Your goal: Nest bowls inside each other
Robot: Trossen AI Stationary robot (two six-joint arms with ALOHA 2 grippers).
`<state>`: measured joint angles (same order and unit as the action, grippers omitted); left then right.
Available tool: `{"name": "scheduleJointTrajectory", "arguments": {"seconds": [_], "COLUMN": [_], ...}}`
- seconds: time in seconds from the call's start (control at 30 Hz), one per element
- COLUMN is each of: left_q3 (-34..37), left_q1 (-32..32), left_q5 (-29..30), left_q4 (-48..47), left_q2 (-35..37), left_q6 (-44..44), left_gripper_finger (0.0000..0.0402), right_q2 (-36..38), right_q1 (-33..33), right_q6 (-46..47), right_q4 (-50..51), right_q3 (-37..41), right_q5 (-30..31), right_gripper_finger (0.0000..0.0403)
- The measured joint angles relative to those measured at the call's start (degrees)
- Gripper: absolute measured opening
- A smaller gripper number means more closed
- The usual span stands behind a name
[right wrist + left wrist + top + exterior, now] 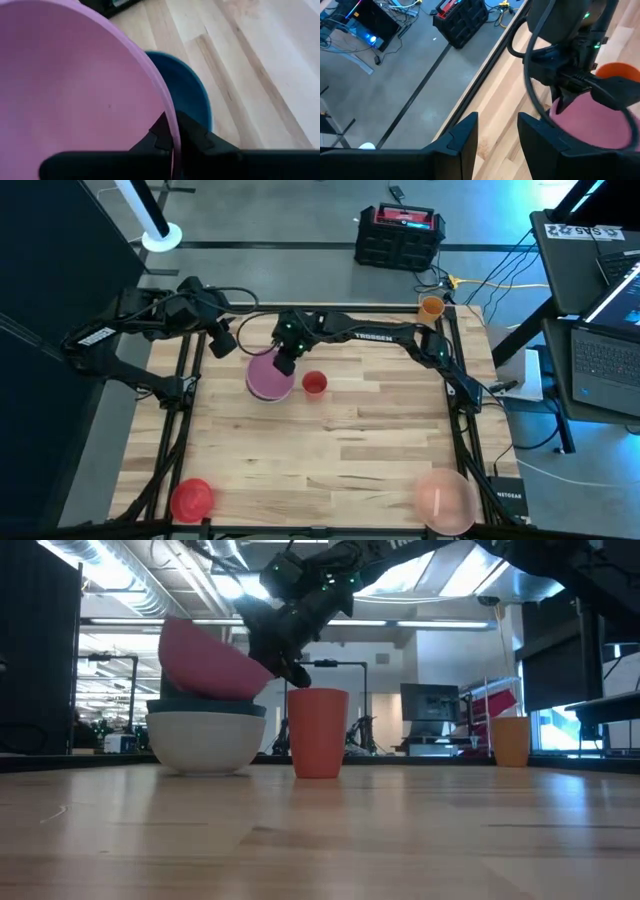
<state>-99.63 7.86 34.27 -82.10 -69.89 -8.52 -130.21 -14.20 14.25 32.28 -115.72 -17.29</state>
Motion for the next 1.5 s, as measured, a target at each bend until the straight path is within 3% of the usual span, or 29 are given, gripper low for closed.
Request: {"name": "scheduleJointTrajectory", "arguments": {"seconds": [0.27, 0.5, 0.67, 1.27, 1.5], "left_q3": [0.0, 0.0, 0.0, 1.7, 19.0], "left_q1": [0.0, 0.0, 0.0, -3.1, -16.7], "left_q5": [0.0, 0.0, -0.7, -25.5, -36.8], "left_q4": [0.1, 0.0, 0.0, -7.8, -8.2], "left_q2": [0.0, 0.0, 0.0, -2.8, -2.0], "left_q6": [0.1, 0.2, 0.2, 4.5, -4.1], "left_gripper_finger": [0.0122, 0.0122, 0.0122, 0.0122, 0.0122], "right_q2": [-0.1, -1.3, -1.8, 10.2, 24.6], "right_q1": [-0.5, -0.4, -1.2, -0.2, -0.4], "right_q6": [0.5, 2.0, 2.0, -15.0, -20.4], "right_q4": [1.2, 0.8, -1.1, 13.5, 19.9], "right_q3": [0.0, 0.0, -0.2, -15.5, -16.2], "right_q5": [1.1, -0.5, -0.7, -1.1, 6.1], "right_gripper_finger": [0.0068, 0.0133, 0.0156, 0.0162, 0.0162]}}
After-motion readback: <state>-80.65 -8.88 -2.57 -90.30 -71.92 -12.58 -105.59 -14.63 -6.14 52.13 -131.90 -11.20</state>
